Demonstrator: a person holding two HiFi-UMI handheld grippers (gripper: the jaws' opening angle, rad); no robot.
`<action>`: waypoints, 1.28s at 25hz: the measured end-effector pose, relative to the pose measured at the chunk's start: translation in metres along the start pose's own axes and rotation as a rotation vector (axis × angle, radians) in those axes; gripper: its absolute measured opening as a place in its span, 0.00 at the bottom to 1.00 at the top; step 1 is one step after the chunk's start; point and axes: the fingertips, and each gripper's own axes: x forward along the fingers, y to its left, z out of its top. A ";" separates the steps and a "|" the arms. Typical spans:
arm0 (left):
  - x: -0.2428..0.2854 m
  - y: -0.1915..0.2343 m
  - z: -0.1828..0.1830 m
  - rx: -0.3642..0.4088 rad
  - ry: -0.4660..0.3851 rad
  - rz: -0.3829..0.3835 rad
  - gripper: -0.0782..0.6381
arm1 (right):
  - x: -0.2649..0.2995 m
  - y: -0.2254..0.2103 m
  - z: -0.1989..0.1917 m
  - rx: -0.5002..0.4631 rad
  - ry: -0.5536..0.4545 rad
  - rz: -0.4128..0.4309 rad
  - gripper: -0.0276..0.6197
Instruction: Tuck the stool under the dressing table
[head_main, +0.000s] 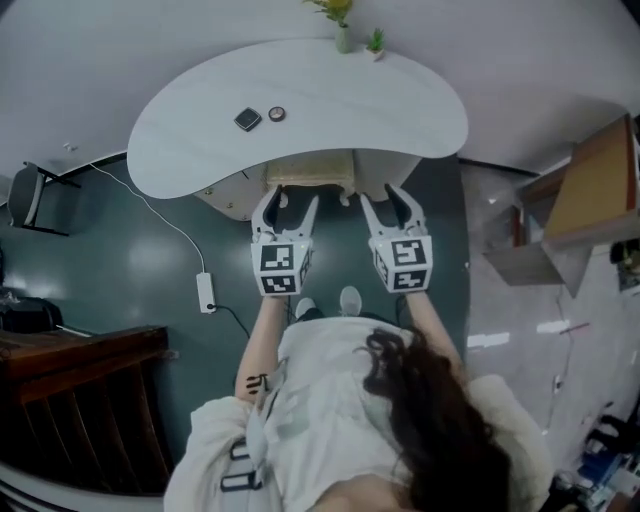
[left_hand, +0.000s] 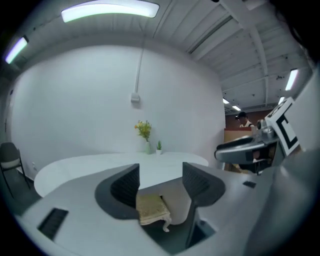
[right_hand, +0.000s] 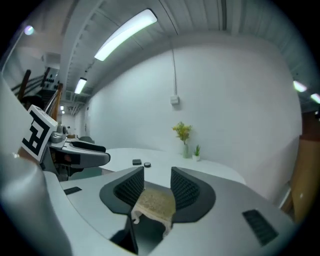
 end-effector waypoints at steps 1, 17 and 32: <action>-0.004 -0.004 0.008 0.033 -0.024 0.024 0.45 | -0.007 0.003 0.013 -0.040 -0.048 -0.004 0.27; -0.064 -0.017 0.024 0.022 -0.110 0.207 0.12 | -0.044 -0.003 0.019 0.058 -0.190 -0.042 0.08; -0.041 -0.014 0.012 -0.027 -0.033 0.213 0.12 | -0.036 0.006 0.025 0.028 -0.176 0.019 0.05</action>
